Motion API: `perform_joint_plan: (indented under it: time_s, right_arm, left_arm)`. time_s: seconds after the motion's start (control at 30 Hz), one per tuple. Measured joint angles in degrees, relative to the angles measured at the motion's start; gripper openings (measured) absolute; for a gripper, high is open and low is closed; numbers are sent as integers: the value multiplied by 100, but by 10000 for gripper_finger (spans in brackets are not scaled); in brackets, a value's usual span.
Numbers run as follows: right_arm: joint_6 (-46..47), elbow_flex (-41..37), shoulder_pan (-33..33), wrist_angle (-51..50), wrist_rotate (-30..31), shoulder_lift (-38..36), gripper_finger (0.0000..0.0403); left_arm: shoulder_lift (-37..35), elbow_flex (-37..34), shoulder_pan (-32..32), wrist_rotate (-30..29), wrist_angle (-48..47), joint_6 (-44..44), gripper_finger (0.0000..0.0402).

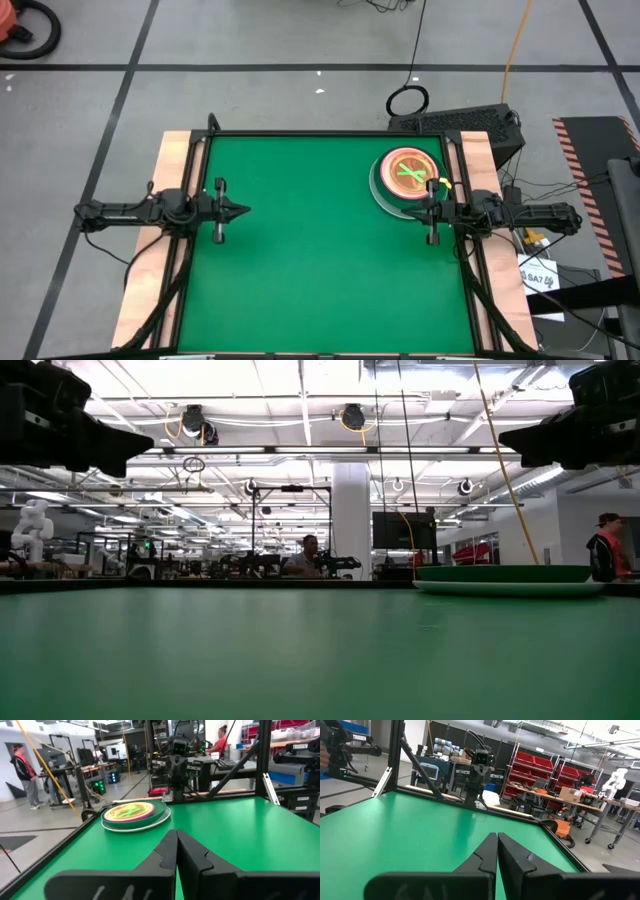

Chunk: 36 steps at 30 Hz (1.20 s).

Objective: Stack plastic plates
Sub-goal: Return to Home Position

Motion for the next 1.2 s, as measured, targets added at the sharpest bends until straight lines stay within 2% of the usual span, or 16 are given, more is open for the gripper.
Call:
perform_joint_plan:
  time_s: [1.2]
  right_arm:
    - [-1,0,1,-58,0,2,9]
  left_arm:
    - [31,9,15,-35,-80,106,5]
